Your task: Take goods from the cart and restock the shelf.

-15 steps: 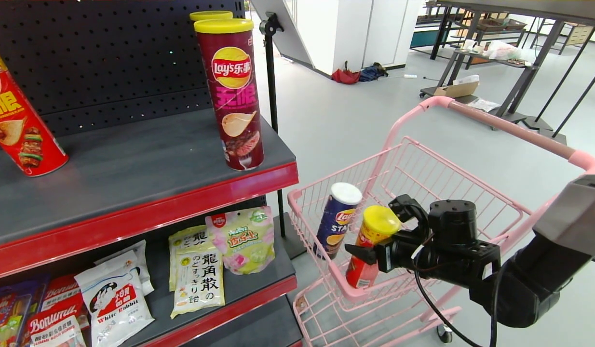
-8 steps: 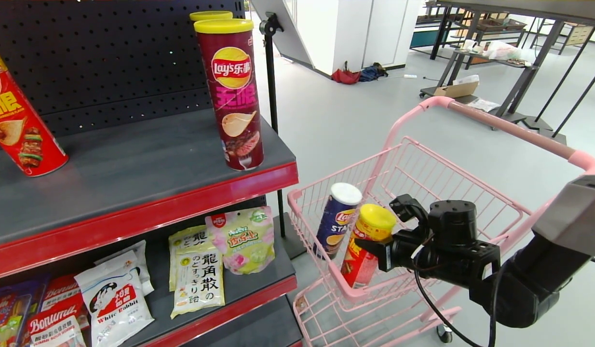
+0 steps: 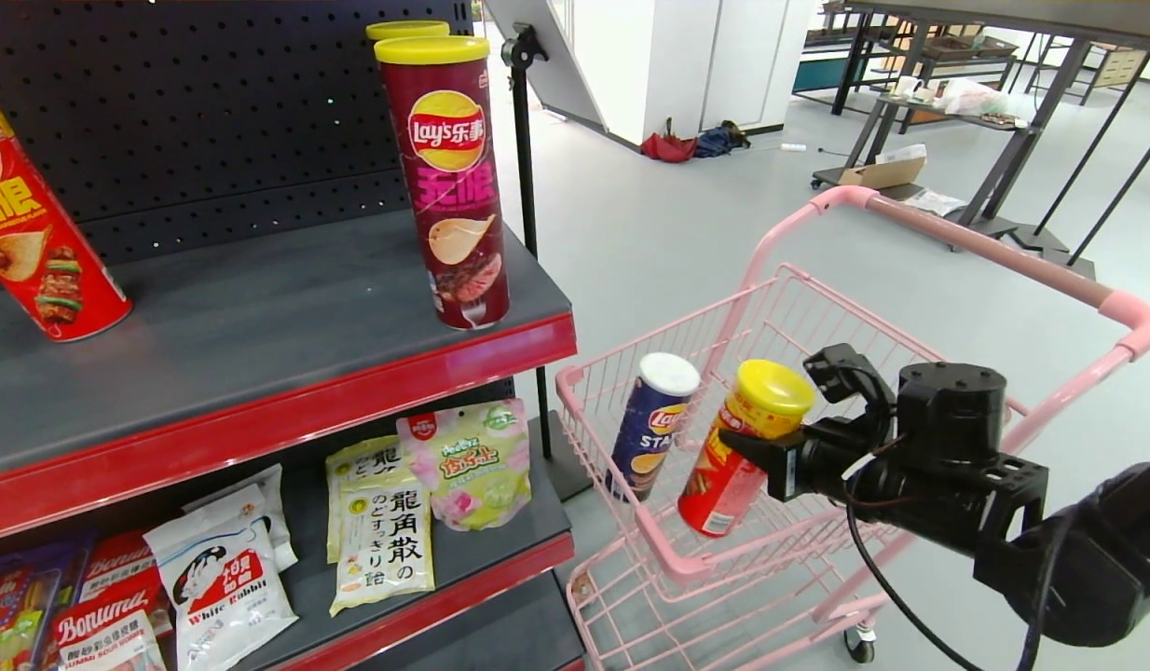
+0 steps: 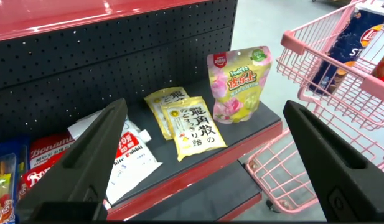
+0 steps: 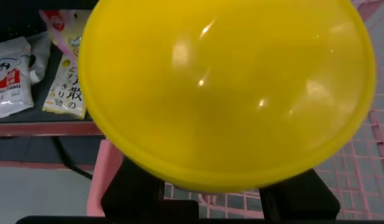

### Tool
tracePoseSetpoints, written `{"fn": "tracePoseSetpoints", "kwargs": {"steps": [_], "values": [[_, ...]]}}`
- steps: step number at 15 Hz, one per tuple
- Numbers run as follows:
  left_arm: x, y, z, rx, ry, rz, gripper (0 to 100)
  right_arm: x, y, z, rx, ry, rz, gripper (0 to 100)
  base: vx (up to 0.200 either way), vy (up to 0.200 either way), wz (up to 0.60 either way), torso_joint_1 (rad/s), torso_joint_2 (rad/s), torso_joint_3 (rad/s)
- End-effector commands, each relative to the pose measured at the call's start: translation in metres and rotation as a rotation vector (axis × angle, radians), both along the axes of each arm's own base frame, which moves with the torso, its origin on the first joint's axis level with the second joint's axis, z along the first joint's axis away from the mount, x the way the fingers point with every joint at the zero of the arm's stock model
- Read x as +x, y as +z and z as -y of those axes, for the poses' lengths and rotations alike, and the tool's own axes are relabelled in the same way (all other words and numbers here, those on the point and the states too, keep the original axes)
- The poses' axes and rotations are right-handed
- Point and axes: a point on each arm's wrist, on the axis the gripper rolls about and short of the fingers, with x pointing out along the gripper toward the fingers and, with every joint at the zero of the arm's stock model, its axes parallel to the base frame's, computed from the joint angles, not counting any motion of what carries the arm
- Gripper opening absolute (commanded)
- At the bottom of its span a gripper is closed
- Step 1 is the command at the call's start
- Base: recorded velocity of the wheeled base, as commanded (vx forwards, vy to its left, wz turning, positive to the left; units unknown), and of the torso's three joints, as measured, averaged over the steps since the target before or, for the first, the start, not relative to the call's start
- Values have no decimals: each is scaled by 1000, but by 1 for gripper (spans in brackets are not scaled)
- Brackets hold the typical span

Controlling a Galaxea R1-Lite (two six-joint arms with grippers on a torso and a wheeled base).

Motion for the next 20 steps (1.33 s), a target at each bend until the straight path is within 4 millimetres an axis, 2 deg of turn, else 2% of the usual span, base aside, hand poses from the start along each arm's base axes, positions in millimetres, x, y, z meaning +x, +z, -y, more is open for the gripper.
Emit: {"fn": "tracePoseSetpoints", "kwargs": {"steps": [1, 2, 3, 4, 5, 6, 8, 10, 11, 12, 13, 15, 17, 20], "values": [[0, 0, 0, 0, 0, -1, 100, -6, 30, 26, -11, -65, 114, 0, 0, 0, 0, 0, 0, 0], [0, 0, 0, 0, 0, -1, 100, -6, 39, 37, -35, -93, 152, 0, 0, 0, 0, 0, 0, 0], [0, 0, 0, 0, 0, -1, 100, -7, 56, 44, -40, -115, 211, 0, 0, 0, 0, 0, 0, 0], [0, 0, 0, 0, 0, -1, 100, -7, 57, 45, -39, -116, 216, 0, 0, 0, 0, 0, 0, 0], [0, 0, 0, 0, 0, -1, 100, -14, 107, 49, -28, -130, 293, 0, 0, 0, 0, 0, 0, 0], [0, 0, 0, 0, 0, -1, 100, -27, 138, 52, -31, -135, 296, 0, 0, 0, 0, 0, 0, 0], [0, 0, 0, 0, 0, -1, 100, -63, 185, 60, -60, -162, 264, 0, 0, 0, 0, 0, 0, 0], [0, 0, 0, 0, 0, -1, 100, -103, 202, 71, -88, -227, 250, 0, 0, 0, 0, 0, 0, 0], [0, 0, 0, 0, 0, -1, 100, -132, 204, 82, -133, -362, 251, 0, 0, 0, 0, 0, 0, 0], [0, 0, 0, 0, 0, -1, 100, -166, 194, 90, -152, -389, 223, 0, 0, 0, 0, 0, 0, 0], [0, 0, 0, 0, 0, -1, 100, -191, 183, 97, -153, -400, 208, 0, 0, 0, 0, 0, 0, 0], [0, 0, 0, 0, 0, -1, 100, -233, 150, 107, -171, -459, 193, 0, 0, 0, 0, 0, 0, 0], [0, 0, 0, 0, 0, -1, 100, -253, 130, 110, -172, -498, 212, 0, 0, 0, 0, 0, 0, 0], [0, 0, 0, 0, 0, -1, 100, -264, 112, 112, -190, -536, 218, 0, 0, 0, 0, 0, 0, 0]]}}
